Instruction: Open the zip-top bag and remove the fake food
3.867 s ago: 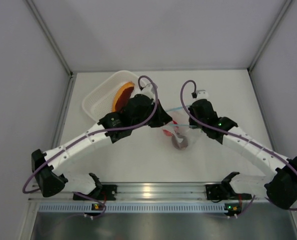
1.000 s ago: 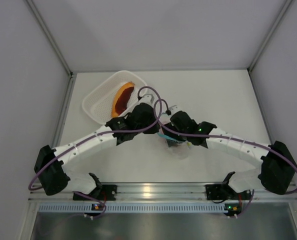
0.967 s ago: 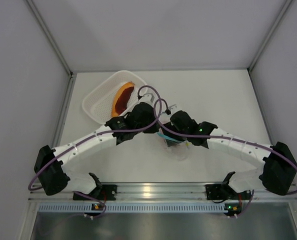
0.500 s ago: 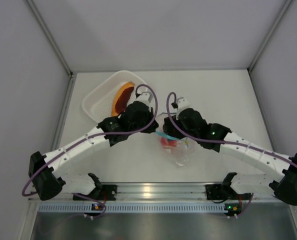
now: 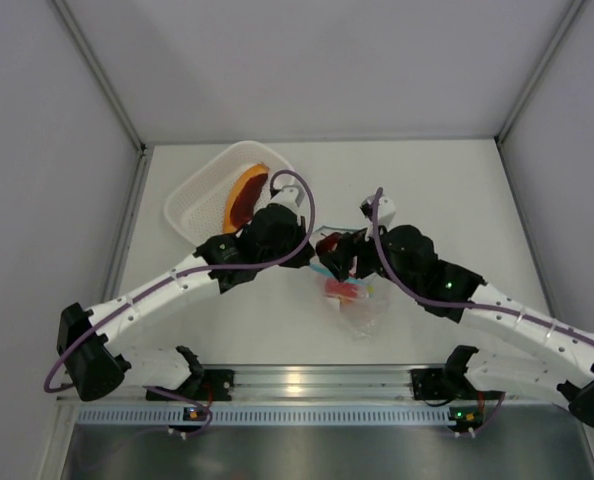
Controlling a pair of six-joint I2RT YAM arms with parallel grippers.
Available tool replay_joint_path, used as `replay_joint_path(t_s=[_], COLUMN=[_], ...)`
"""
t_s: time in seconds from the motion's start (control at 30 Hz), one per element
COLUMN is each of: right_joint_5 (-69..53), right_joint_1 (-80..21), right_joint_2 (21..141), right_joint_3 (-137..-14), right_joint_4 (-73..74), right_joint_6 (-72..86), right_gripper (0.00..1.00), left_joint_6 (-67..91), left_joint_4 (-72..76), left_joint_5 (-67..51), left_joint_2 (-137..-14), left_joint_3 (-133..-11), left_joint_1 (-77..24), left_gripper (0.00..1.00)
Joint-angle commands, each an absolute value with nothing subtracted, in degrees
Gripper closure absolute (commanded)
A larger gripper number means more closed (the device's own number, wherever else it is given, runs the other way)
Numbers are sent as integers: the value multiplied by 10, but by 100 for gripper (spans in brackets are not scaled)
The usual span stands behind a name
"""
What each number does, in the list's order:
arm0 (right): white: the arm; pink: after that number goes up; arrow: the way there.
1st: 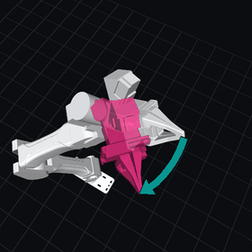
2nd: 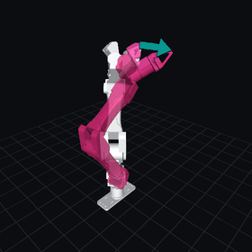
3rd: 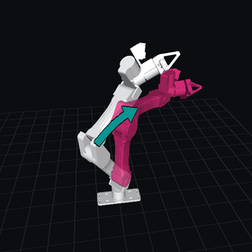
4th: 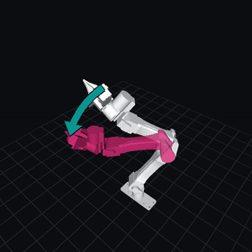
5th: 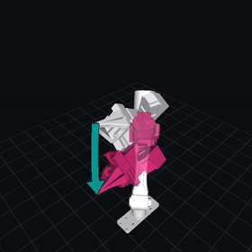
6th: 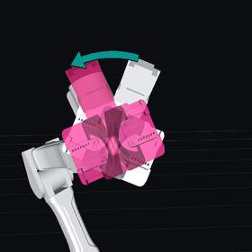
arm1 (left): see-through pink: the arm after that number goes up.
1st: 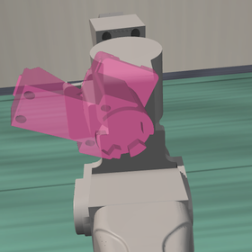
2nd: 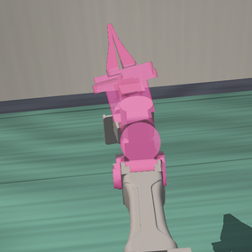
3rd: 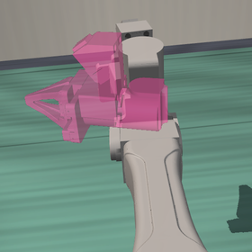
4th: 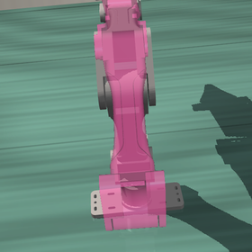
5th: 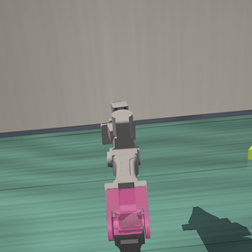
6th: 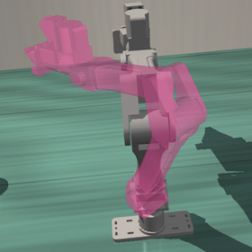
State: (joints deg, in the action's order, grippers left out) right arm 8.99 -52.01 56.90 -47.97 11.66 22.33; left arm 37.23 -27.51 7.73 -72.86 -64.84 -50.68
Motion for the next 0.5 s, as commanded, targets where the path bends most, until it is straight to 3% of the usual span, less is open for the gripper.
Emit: replay_joint_path(t_s=[0.0,0.17,0.47], right_joint_5=[31,-17,28], right_joint_1=[-526,-526,-526], right_joint_2=[539,523,504], right_joint_3=[-472,-453,-454], right_joint_4=[10,-54,-105], right_joint_6=[222,210,246], right_gripper=[68,68,71], left_joint_6=[376,381,401], left_joint_4=[-279,-277,-279], left_joint_5=[115,114,155], left_joint_2=[-718,-722,-707], left_joint_3=[-640,-645,-621], left_joint_1=[-502,-501,-500], left_gripper=[100,100,100])
